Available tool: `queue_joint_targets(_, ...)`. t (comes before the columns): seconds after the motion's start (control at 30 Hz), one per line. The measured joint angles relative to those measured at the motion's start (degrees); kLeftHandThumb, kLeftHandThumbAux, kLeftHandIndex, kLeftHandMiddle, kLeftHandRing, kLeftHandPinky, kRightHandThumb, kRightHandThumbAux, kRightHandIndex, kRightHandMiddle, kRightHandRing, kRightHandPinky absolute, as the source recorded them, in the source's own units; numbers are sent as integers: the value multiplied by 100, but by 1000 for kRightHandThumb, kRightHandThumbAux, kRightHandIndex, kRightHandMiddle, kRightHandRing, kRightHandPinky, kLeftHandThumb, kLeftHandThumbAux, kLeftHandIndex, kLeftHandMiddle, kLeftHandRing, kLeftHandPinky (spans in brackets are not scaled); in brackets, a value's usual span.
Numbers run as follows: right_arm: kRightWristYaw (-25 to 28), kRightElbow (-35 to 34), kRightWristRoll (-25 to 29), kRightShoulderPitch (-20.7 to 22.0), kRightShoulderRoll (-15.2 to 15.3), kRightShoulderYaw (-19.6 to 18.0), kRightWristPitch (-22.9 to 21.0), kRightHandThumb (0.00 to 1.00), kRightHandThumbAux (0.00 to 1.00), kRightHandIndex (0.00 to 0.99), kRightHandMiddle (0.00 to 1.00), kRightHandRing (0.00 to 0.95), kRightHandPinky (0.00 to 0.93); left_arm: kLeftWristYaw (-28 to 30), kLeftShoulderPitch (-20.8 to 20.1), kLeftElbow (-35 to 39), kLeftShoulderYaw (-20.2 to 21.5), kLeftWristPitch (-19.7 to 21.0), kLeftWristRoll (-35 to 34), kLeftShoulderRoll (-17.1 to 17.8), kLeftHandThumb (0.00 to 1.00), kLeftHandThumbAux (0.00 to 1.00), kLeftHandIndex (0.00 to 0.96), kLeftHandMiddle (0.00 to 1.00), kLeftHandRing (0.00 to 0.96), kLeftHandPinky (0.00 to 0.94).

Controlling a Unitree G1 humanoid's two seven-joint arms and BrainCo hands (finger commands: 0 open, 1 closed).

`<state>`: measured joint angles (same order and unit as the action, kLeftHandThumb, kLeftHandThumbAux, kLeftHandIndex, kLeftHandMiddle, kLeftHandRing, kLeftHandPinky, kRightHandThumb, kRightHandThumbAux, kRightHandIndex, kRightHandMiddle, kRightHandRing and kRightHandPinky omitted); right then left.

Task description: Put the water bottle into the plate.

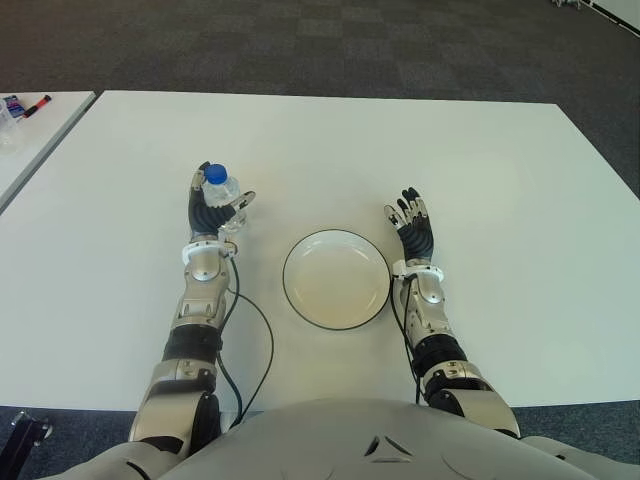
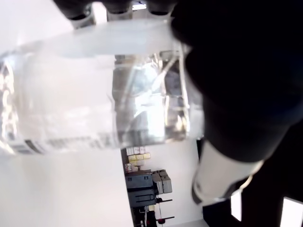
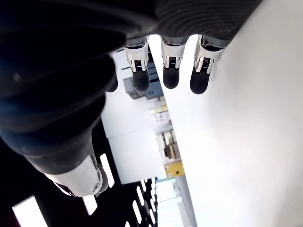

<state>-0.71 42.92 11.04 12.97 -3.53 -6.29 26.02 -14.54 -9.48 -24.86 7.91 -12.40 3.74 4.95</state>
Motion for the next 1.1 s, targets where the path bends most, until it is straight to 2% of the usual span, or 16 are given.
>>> queue_joint_targets(0.53, -5, 37, -1, 31, -1, -11, 3, 0, 787, 74, 61, 49, 102, 36, 98, 254, -10, 33, -12, -29, 0, 927, 100, 82, 55, 36)
queue_joint_targets(1.1, -21, 75, -13, 47, -1, -5, 37, 0, 784, 79, 68, 54, 106, -73, 131, 180, -33, 26, 239, -40, 0, 883, 132, 102, 67, 40)
